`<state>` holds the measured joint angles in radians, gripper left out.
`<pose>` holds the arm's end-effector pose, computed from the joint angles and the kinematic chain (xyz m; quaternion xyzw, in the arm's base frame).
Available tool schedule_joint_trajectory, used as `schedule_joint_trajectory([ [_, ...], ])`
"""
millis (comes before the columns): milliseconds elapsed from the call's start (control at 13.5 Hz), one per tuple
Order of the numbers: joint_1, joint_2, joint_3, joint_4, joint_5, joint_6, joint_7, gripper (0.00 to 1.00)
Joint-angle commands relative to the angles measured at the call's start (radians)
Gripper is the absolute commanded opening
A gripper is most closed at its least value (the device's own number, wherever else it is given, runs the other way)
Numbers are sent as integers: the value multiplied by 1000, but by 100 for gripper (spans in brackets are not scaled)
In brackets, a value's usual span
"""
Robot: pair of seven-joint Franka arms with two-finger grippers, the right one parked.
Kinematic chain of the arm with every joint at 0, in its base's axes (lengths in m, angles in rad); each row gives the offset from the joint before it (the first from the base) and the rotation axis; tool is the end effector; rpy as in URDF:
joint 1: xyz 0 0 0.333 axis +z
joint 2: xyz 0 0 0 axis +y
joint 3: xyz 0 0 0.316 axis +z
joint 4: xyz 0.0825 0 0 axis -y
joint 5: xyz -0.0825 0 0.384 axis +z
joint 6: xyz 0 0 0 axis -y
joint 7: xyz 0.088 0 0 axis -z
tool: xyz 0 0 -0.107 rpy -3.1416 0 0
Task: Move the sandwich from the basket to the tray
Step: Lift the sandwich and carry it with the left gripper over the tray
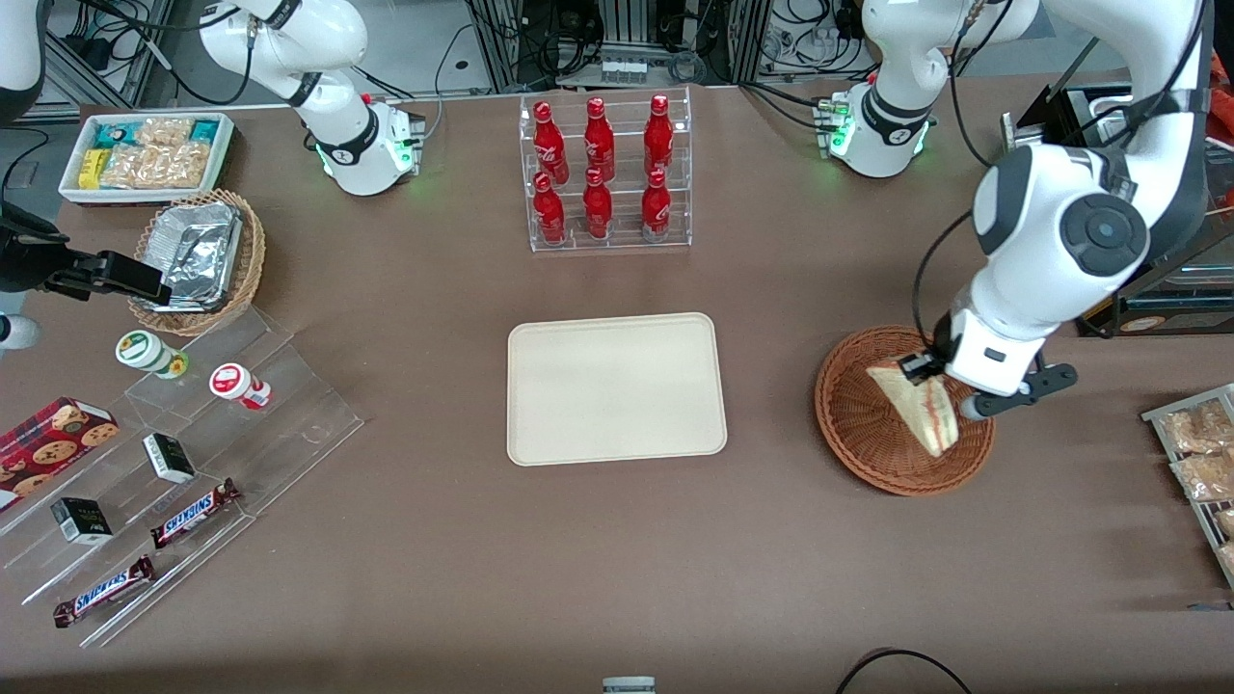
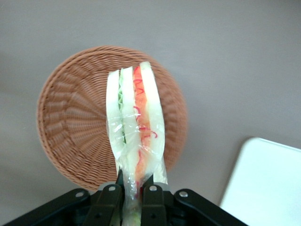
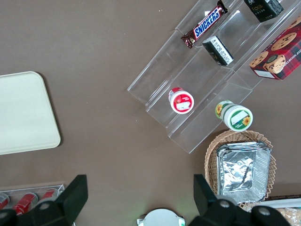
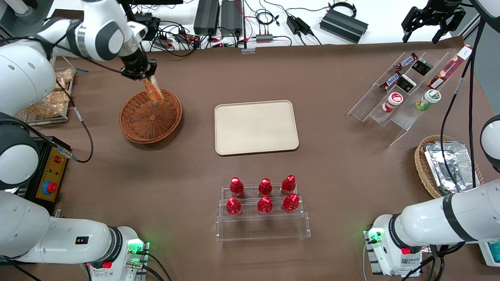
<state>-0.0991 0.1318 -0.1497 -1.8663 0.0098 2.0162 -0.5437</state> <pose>0.5792 -0.1435 0.4468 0.9893 0.1456 0.0070 0.0087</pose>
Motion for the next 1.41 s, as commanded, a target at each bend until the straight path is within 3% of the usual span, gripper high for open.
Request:
schedule_joint_trajectory([
  [0,-100,78,1,174,15,-97,-33,0],
  [520,-355,284,1,337,15,-111,-148,0],
  [818,-445,397,2,420,15,-105,-160,0],
  [1338,-539,494,2,420,16,32,-160,0],
])
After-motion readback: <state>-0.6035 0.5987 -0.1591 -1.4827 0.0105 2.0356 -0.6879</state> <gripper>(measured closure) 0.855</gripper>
